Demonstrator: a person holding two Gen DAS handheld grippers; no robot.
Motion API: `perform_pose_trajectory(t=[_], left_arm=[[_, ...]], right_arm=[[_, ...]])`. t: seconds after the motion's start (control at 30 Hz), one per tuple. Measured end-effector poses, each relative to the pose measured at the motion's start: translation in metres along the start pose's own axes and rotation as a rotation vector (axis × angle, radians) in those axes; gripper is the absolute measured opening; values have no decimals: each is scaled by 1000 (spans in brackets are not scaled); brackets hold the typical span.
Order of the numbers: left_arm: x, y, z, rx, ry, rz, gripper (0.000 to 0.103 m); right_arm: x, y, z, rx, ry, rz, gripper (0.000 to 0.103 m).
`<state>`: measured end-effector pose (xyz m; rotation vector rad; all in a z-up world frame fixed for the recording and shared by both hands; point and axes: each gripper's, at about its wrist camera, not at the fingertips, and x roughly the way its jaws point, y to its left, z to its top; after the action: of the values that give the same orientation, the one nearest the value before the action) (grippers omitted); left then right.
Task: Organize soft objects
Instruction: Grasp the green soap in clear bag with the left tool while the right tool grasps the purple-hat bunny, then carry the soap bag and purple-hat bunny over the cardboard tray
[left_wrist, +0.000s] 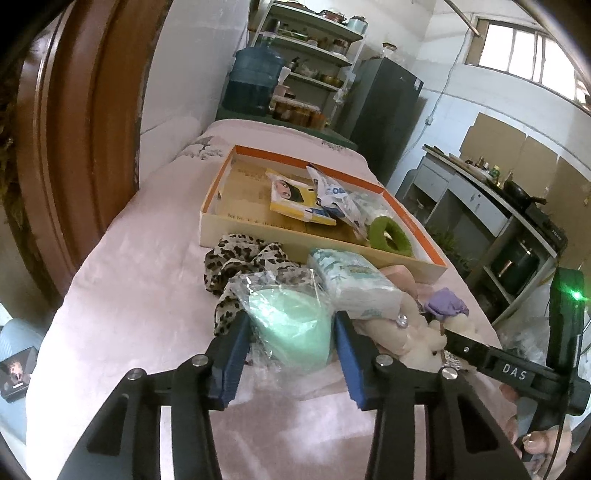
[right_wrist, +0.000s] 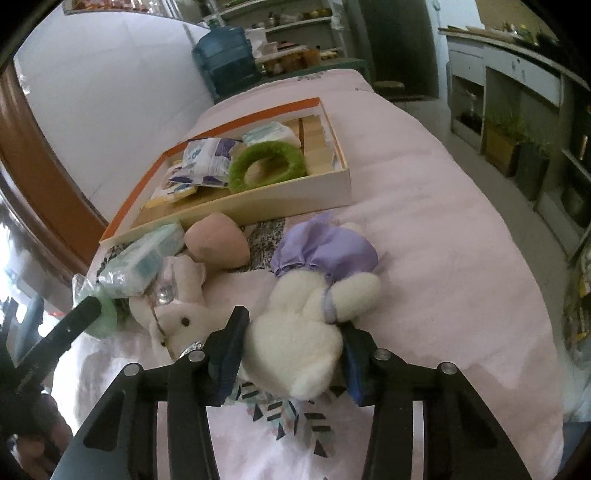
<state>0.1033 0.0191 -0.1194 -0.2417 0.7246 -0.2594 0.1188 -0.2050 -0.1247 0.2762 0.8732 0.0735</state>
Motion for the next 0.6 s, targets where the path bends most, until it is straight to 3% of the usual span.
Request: perform_pose_trajectory(t=[0.6], left_arm=[[-25, 2, 6, -5, -44, -2, 45]], right_arm=[[-32, 6, 0, -19, -51, -5, 46]])
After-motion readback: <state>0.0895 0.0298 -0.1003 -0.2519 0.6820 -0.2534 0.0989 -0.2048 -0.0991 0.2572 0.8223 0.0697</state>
